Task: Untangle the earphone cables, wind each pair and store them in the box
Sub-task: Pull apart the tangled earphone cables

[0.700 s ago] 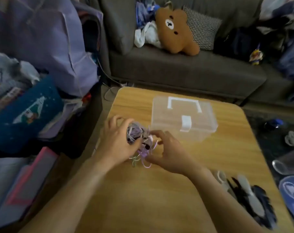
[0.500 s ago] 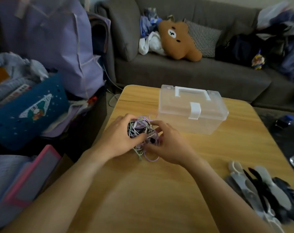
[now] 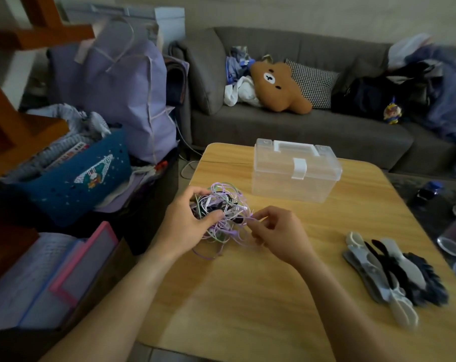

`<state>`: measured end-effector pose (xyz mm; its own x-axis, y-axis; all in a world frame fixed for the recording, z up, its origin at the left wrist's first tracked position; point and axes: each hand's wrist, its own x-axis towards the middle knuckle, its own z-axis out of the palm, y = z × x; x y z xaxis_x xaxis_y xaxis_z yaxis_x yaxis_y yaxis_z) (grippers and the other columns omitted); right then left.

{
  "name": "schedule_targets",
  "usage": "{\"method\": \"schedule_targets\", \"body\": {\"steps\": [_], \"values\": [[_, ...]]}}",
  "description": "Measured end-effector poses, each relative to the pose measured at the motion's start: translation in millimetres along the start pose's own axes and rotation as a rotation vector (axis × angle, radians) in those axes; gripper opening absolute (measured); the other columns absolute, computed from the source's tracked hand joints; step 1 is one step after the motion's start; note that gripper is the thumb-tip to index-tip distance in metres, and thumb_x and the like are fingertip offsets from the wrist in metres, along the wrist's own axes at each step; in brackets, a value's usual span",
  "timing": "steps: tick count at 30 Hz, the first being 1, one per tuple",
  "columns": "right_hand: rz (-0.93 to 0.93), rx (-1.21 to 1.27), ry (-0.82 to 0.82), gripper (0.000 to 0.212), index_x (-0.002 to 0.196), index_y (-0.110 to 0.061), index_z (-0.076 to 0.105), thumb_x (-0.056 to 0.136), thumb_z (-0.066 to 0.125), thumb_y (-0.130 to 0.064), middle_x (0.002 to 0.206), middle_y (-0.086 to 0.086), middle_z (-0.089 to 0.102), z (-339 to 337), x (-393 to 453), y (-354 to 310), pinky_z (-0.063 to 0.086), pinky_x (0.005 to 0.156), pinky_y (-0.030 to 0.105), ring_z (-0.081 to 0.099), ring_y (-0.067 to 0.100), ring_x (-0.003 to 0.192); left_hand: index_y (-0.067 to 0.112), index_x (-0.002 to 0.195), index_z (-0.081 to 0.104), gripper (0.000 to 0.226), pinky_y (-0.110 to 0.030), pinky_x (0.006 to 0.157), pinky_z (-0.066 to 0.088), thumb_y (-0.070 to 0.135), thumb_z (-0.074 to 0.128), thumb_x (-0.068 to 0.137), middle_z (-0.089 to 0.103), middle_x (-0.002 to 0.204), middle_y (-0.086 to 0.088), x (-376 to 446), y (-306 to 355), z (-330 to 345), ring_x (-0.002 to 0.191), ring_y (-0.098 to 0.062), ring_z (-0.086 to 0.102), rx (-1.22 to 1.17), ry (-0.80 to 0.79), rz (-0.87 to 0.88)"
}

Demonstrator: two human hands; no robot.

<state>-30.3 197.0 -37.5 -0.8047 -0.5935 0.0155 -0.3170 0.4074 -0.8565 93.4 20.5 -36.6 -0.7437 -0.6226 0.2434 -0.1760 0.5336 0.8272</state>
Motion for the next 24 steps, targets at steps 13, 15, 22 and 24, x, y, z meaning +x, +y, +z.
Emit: {"method": "schedule_targets", "body": {"steps": [13,15,22,24], "values": [[0.086,0.606,0.091,0.015,0.092,-0.002,0.068,0.098,0.06,-0.014,0.077,0.008,0.073,-8,-29,-23,0.055,0.061,0.027,0.071,0.017,0.07,0.016,0.125,0.055,0.052,-0.043,0.101,0.033,0.041,0.066,0.082,0.047,0.128,-0.01,-23,41,10,0.126,-0.03,0.036,0.383,0.127,0.148],[0.08,0.636,0.057,0.016,0.094,0.0,0.067,0.098,0.059,-0.013,0.075,0.006,0.071,-6,-33,-33,0.054,0.059,0.026,0.07,0.015,0.065,0.013,0.119,0.059,0.04,-0.035,0.1,0.04,0.027,0.063,0.082,0.055,0.12,-0.003,-26,52,15,0.118,-0.021,0.047,0.215,0.169,0.384],[-0.015,0.374,0.064,0.017,0.085,-0.004,0.07,0.095,0.065,-0.016,0.046,-0.011,0.05,-10,-36,-44,0.038,0.049,0.016,0.045,0.005,0.044,0.024,0.116,0.062,0.026,-0.029,0.088,0.044,0.015,0.062,0.092,0.058,0.098,0.015,-19,32,40,0.099,-0.004,0.051,0.091,-0.114,0.353],[-0.016,0.325,0.059,0.017,0.08,-0.01,0.073,0.09,0.071,-0.025,0.054,-0.001,0.045,-16,-34,-43,0.036,0.056,0.025,0.042,0.014,0.053,0.027,0.091,0.061,0.006,-0.036,0.087,0.043,0.024,0.064,0.087,0.055,0.088,0.017,-11,28,43,0.089,0.0,0.046,0.146,-0.101,0.406]]}}
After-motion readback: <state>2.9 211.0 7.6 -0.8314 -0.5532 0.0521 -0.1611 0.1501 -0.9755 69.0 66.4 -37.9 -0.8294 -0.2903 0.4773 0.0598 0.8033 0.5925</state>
